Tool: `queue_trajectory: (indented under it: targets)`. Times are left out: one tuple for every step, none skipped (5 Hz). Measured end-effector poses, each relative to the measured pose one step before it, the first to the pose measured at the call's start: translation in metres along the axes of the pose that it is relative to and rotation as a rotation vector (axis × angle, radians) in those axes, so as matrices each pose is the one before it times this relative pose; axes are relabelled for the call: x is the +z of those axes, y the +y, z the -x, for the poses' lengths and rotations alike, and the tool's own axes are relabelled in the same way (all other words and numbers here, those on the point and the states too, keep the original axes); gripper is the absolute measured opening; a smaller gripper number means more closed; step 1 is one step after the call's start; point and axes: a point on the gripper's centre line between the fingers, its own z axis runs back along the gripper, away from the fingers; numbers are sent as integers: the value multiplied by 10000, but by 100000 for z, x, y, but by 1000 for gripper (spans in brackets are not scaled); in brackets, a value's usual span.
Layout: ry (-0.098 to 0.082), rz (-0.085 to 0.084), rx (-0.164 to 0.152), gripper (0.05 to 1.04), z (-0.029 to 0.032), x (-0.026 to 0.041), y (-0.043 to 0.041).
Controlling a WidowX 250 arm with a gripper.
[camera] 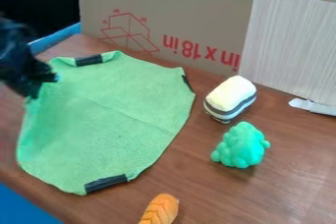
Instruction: Fold the cloth from bottom left to top right
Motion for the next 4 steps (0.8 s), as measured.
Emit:
queue_trajectory:
  targets:
    - [319, 91, 106, 55, -1343, -383, -3890]
    - [205, -19, -243, 55, -599, -783, -3815]
    - [49, 117, -55, 55, -1454, -163, -3438]
    - [50, 38, 139, 55, -1325, -558, -3031]
